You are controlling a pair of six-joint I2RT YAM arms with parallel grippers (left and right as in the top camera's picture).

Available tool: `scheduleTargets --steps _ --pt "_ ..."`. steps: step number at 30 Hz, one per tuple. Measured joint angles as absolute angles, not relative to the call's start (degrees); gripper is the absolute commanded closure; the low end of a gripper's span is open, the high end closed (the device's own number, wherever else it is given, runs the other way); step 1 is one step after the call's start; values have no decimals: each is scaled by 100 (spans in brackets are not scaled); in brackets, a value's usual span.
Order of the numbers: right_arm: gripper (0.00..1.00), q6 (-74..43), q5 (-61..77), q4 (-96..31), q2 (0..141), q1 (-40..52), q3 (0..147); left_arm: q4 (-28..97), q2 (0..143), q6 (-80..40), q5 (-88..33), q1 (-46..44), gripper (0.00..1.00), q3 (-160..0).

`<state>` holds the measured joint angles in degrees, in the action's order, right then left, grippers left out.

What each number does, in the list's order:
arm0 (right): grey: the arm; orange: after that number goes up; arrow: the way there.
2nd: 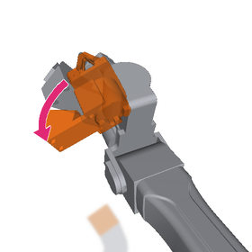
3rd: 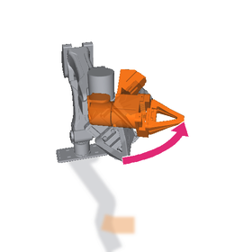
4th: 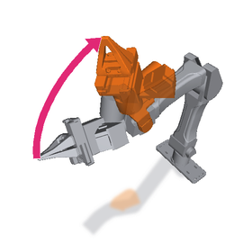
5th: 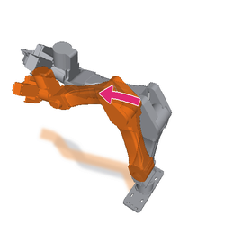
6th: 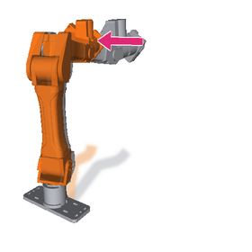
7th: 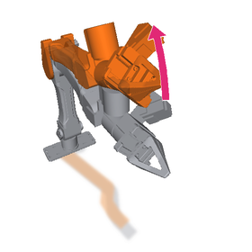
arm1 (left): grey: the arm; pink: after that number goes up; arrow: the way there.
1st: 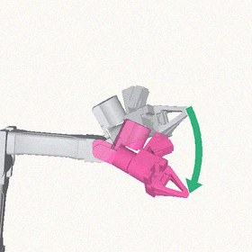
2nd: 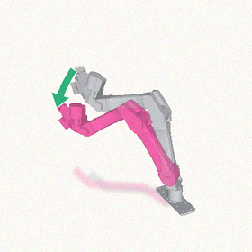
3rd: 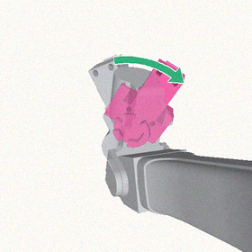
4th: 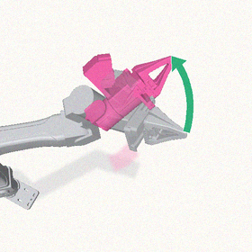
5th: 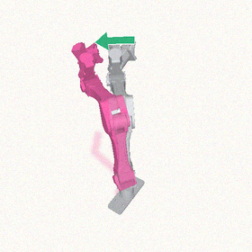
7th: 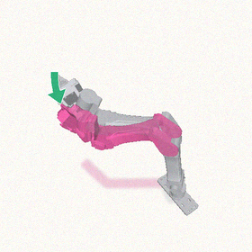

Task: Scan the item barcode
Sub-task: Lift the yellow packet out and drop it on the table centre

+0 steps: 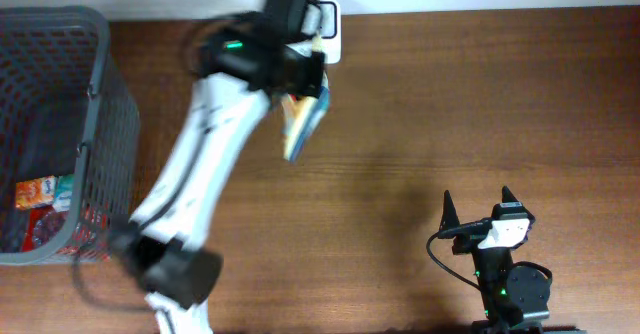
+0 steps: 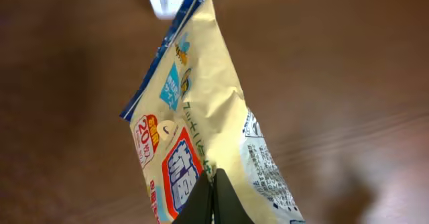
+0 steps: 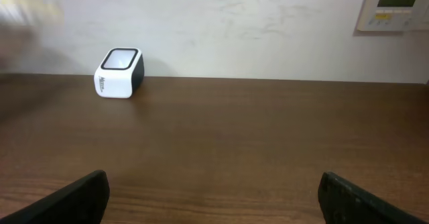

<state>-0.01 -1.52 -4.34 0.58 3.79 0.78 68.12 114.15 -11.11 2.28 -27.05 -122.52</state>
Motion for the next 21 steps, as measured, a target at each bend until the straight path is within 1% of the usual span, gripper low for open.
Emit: scheduleTargets --steps 2,3,4,5,6,7,8,11,12,13,16,17,20,21 --pt "2 -5 -152 -432 58 379 78 6810 11998 -1052 502 -2906 100 -12248" --pt "1 -1 -152 -434 58 379 78 6812 12263 -1026 600 -2991 87 -12245" --pt "2 -3 -152 -434 58 379 78 6812 12606 -1020 687 -3083 69 -12245" --pt "2 -1 -150 -434 58 379 78 6814 12759 -982 718 -3129 57 -12241" --pt "2 1 -150 -434 58 379 78 6816 12873 -991 757 -3175 51 -12241" --pt "2 -1 -152 -434 58 379 78 6816 12984 -985 770 -3216 35 -12241" --pt "1 -5 -152 -434 58 379 78 6823 13054 -967 792 -3258 21 -12241" --pt "2 -5 -150 -432 58 381 78 7397 13085 -987 799 -3321 19 -12514" --pt "2 -5 -152 -432 58 379 78 7675 13091 -1011 799 -3319 14 -12855" --pt "1 -3 -148 -436 58 379 78 7931 13091 -1057 799 -3295 10 -13316" --pt "2 -5 -150 -429 56 379 78 8711 13096 -1256 797 -3122 6 -14796" --pt "2 -3 -152 -434 58 381 78 8917 13072 -1323 797 -3000 1 -15342" --pt "2 -5 -150 -434 58 379 78 9616 13037 -1549 779 -2499 1 -16682" --pt "2 -5 -150 -434 58 381 78 9638 13002 -1590 701 -2292 1 -17006"
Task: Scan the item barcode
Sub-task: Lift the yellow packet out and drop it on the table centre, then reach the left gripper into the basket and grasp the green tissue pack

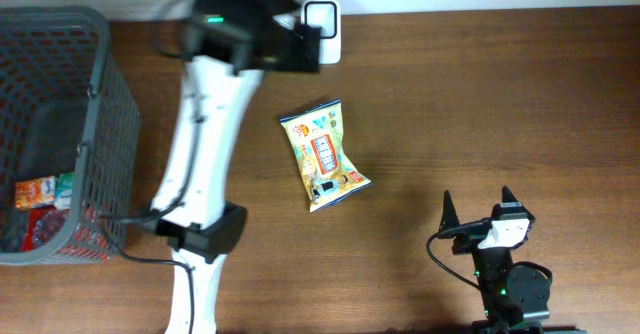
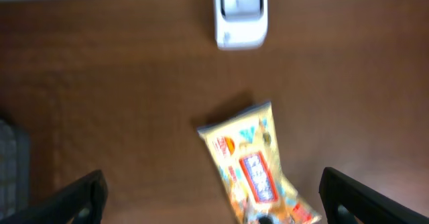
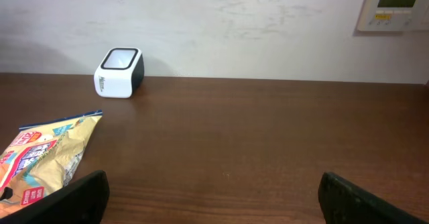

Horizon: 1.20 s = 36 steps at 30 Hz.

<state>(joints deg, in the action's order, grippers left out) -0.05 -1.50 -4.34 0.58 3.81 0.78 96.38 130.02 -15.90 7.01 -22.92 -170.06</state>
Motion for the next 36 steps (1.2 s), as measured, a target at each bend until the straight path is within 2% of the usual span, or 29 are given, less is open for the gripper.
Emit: scheduleTargets --steps 7,12,13,18,22,26,27,30,33,36 --pt "2 -1 -152 -434 58 379 78 9666 12394 -1619 67 -1391 1 -17316" --pt "1 -1 -152 -434 58 379 78 9664 11338 -1603 189 -499 1 -17084" --pt "1 -5 -150 -434 58 379 78 9644 10742 -1605 388 80 1 -16807" --pt "1 -3 -152 -434 58 379 78 9666 9268 -1785 648 1811 1 -15089" --pt "2 -3 -152 -434 58 379 78 9555 9148 -2093 805 2644 1 -13863" --pt "2 -3 -152 -434 58 379 78 8519 9432 -2569 961 3476 1 -12495" --pt "2 -5 -152 -434 58 379 78 8254 9432 -2672 978 3647 6 -12186" --pt "2 -5 -152 -434 58 381 78 7850 9428 -2834 1015 3975 6 -11472" --pt "2 -3 -152 -432 58 381 78 7496 9424 -2864 1041 3968 12 -10726" --pt "2 -3 -152 -434 58 379 78 6372 9419 -2429 1039 3839 16 -9909"
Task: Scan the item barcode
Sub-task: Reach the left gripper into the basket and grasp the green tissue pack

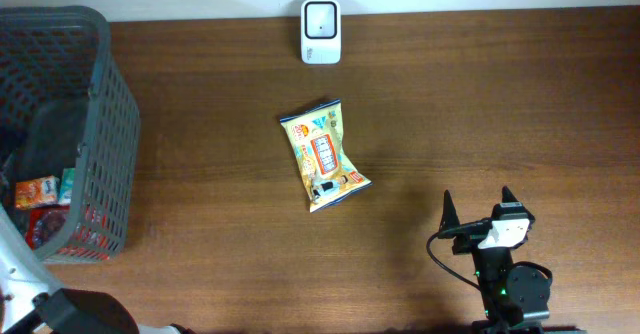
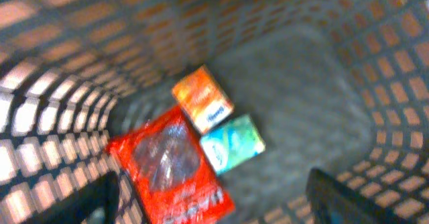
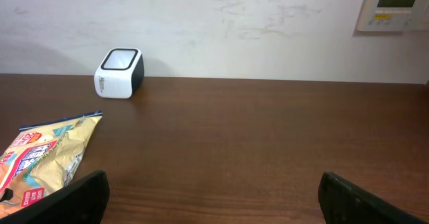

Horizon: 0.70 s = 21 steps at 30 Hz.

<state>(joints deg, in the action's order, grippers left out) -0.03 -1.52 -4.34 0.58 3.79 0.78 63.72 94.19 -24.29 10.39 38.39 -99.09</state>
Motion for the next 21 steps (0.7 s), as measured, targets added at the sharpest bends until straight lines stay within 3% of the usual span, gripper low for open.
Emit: scheduleTargets --steps 1,2,11,15,18,21 --pt "2 -8 -152 -432 58 379 78 6149 9419 -2235 1028 3795 30 -9712" --pt "2 -5 -152 -434 58 379 78 5983 9419 -2043 1013 3747 34 -9518" --pt "2 -3 -152 -434 58 381 78 5120 10097 -447 843 3524 23 -8484" --pt "1 -3 -152 -434 58 379 78 5004 10606 132 834 3524 33 -8451" --pt "2 -5 -150 -434 58 379 78 5068 10916 429 834 3524 47 -8451" --pt "2 -5 -150 -434 58 379 78 5068 11179 576 834 3500 47 -8451"
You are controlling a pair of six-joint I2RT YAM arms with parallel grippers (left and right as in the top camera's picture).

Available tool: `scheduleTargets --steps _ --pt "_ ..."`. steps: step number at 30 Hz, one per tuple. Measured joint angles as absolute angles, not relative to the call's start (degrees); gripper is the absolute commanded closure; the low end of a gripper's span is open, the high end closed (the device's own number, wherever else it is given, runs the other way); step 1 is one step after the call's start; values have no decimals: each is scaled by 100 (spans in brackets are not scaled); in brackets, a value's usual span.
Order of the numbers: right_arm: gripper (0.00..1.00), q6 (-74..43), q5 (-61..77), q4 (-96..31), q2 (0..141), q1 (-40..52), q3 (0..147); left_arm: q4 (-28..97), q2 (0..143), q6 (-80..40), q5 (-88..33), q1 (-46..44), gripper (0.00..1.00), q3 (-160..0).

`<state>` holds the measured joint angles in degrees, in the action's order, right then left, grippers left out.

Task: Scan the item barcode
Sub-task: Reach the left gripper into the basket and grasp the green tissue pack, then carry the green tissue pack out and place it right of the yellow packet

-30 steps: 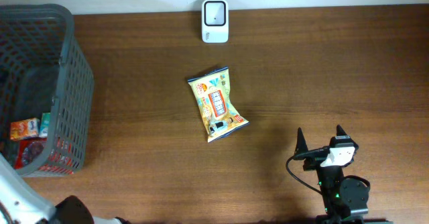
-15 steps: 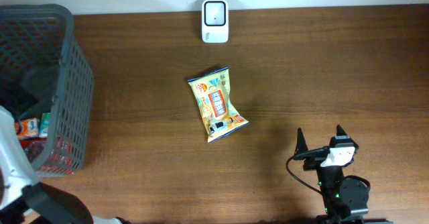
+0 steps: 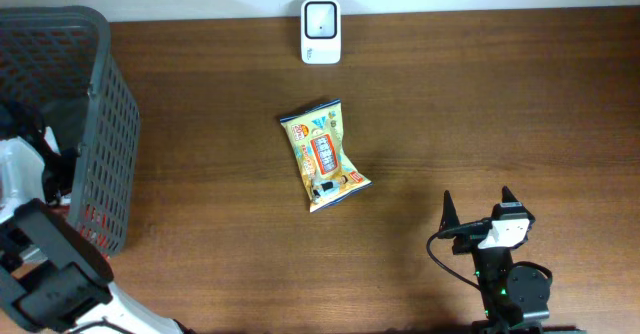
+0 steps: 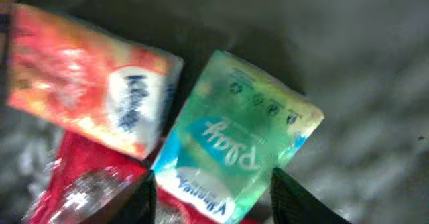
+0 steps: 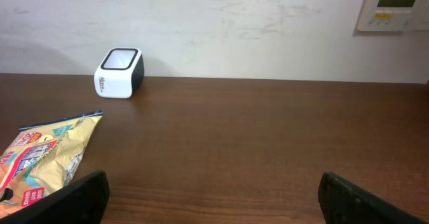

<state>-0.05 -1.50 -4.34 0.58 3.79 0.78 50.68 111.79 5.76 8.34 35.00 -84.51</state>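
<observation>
My left gripper (image 4: 213,204) is open, low inside the grey mesh basket (image 3: 103,114). Its dark fingers stand on either side of the near end of a green tissue pack (image 4: 234,140). An orange pack (image 4: 87,93) lies to the left of the green one, and a red pack (image 4: 70,190) lies under both. In the overhead view only the left arm (image 3: 25,179) shows, reaching into the basket. The white scanner (image 3: 320,19) stands at the table's far edge. A yellow snack bag (image 3: 323,154) lies flat on the table's middle. My right gripper (image 5: 214,200) is open and holds nothing.
The basket's tall mesh walls close in round the left gripper. The right arm's base (image 3: 512,284) sits at the front right of the brown table (image 3: 480,104). A white wall panel (image 5: 395,6) hangs behind the table at the right.
My left gripper has come down from high over the basket's contents to just above them. Its fingers now flank the green pack. The right arm and the snack bag have not moved.
My left gripper held the yellow snack bag up near the scanner. Then the bag lay on the table and the gripper was open above it. Then the gripper looked down into the basket, and now it is low over the green pack.
</observation>
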Motion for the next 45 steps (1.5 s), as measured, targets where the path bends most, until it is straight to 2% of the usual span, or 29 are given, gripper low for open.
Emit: scheduleTargets --steps 3,5,6,7,8,9,15,22,27,30,32,35,40,45 --pt "2 -5 -152 -434 58 379 78 5068 11406 676 836 3435 59 -8451" --pt "2 -5 -152 -434 58 381 78 5065 11472 722 847 3406 59 -8451" --pt "1 -3 -152 -434 58 379 78 5059 11489 764 875 3389 63 -8453" --pt "2 -3 -152 -434 58 379 78 5054 11491 775 886 3382 73 -8453" --pt "2 -1 -152 -434 58 379 78 5039 11496 788 899 3380 91 -8453" --pt "2 -5 -150 -434 58 379 78 5015 11498 821 904 3380 100 -8453" --pt "2 -1 -152 -434 58 379 78 5356 11579 528 921 3365 100 -8788" --pt "2 -3 -152 -434 58 379 78 6270 11356 -336 469 3365 100 -11004" --pt "2 1 -152 -432 58 381 78 6029 9929 -526 -1387 3350 100 -12276" --pt "2 -5 -150 -434 58 379 78 5964 9091 -725 -2593 3118 100 -12427" --pt "2 -5 -150 -432 58 381 78 5983 8689 -943 -3269 2617 100 -12473" --pt "2 -5 -152 -434 58 381 78 6071 8615 -1109 -3487 1581 100 -12473" --pt "2 -3 -150 -434 58 379 78 6265 9074 -1210 -2473 -624 100 -12001" --pt "2 -1 -152 -434 58 379 78 6261 10027 -1229 -1409 -2018 100 -11793"
